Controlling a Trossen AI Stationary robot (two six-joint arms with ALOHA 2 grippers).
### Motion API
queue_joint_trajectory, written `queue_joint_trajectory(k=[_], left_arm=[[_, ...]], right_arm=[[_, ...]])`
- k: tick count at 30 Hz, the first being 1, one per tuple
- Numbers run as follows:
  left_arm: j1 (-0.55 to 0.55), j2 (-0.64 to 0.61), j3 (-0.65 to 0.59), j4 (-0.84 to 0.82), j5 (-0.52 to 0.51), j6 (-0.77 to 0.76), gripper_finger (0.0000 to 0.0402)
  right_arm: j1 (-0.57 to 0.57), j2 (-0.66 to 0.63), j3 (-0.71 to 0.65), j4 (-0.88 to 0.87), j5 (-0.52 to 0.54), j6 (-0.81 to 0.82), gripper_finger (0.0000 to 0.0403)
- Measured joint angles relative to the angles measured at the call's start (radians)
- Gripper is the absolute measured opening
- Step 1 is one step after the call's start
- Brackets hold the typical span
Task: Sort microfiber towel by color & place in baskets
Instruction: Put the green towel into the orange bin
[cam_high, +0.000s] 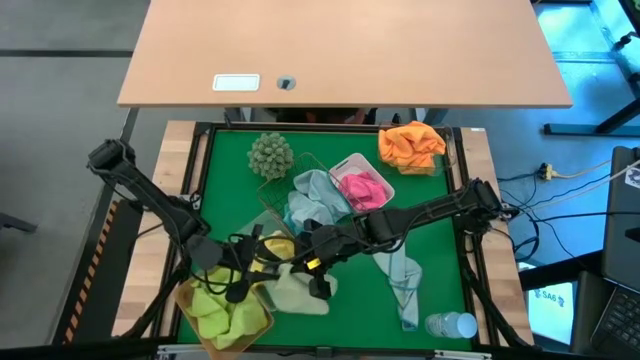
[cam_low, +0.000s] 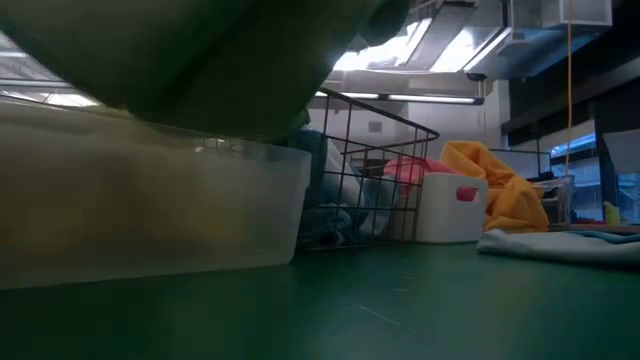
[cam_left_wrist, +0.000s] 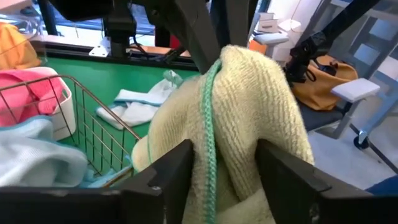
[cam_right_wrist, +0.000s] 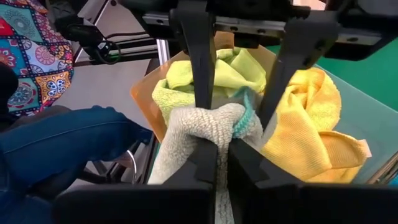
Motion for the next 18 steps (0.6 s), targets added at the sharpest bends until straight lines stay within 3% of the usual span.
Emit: queue_joint_trajectory(k=[7,18], left_arm=[[0.034,0.034,0.0,0.077,0.053,0.0,0.0211],[0.081,0.07,0.0,0.163,0.076,0.021,0.0203]], right_arm=[[0.0,0.0,0.001,0.009,0.023,-0.002,0.0016],[0.0,0.0,0.001,0.077,0.043,-0.047,0.0016]])
